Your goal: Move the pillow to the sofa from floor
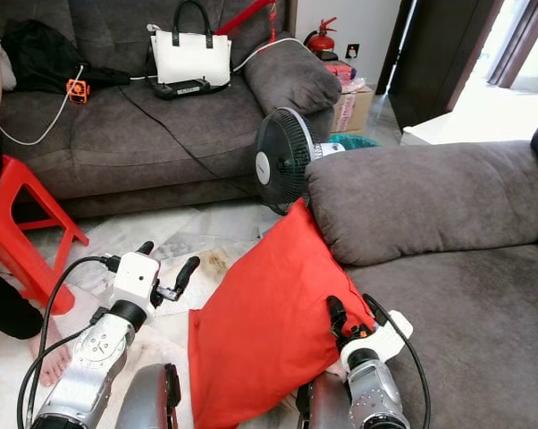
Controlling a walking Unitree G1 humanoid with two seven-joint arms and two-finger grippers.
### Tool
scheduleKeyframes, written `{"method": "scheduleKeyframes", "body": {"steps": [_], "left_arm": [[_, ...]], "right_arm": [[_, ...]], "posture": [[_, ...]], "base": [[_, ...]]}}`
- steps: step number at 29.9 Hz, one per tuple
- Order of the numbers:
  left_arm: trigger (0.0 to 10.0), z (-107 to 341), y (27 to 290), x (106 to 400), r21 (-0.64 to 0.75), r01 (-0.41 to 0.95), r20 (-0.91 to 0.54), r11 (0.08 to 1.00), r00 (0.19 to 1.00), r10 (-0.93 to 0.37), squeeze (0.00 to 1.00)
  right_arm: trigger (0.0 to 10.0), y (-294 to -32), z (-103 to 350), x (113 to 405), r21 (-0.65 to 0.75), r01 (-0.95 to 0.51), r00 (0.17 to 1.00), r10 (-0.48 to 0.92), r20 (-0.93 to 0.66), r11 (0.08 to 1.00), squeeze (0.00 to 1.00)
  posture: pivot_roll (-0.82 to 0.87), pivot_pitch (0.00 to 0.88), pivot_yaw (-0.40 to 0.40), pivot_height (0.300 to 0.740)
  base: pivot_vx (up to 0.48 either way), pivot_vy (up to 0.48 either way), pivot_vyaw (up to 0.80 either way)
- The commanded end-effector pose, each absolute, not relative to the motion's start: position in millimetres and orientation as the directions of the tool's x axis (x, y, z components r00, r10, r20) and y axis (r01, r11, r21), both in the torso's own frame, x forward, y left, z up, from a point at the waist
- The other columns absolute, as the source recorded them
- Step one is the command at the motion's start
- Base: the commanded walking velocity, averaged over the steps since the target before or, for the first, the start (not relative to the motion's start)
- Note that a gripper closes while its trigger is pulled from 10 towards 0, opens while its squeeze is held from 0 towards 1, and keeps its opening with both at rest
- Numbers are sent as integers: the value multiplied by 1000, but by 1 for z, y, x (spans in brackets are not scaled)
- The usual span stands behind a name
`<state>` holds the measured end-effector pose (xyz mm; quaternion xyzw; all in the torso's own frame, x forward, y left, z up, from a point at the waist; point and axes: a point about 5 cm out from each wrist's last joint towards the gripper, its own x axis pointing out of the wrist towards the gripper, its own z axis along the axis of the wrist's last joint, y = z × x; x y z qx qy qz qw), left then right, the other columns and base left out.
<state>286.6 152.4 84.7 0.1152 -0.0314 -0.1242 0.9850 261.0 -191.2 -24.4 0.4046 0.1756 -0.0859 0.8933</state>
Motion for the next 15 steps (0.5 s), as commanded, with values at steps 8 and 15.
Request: {"method": "scheduleKeyframes", "body": {"steps": [8, 15], "left_arm": [[10000, 87, 149, 290, 252, 242, 44, 937, 965, -260, 0], [10000, 87, 149, 290, 251, 241, 46, 937, 964, -260, 0]], "right_arm": [[0, -183, -20, 267, 730, 272, 940, -10, -342, 627, 0], [0, -178, -18, 270, 749, 241, 950, 7, -311, 617, 0]], "posture": [[135, 0, -49, 538], [136, 0, -48, 538]], "base": [[0, 0, 0], [0, 0, 0]]}}
